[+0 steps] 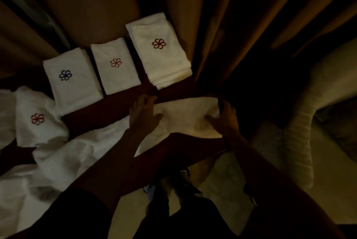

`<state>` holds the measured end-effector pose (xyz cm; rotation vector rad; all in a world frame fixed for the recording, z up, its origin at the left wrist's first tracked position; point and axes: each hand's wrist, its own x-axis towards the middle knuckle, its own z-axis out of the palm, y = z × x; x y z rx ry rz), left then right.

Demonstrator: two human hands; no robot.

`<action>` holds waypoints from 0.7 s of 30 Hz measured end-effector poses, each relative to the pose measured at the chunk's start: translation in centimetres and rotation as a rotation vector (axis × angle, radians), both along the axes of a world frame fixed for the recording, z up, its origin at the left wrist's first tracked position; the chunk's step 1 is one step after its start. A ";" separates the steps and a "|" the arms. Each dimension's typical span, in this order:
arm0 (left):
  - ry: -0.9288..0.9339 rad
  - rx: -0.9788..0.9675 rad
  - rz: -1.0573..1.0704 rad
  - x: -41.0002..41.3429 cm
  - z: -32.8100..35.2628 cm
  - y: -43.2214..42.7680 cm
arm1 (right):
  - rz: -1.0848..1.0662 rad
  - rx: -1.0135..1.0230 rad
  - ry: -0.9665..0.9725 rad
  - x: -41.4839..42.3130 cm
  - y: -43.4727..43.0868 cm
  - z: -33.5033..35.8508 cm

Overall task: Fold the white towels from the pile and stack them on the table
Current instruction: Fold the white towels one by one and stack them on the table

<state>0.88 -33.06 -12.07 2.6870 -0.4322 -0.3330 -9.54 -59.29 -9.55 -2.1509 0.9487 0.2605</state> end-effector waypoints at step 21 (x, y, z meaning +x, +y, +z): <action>0.062 0.251 -0.360 -1.5 -3.2 0.4 | -0.042 -0.345 -0.030 3.3 1.2 -1.3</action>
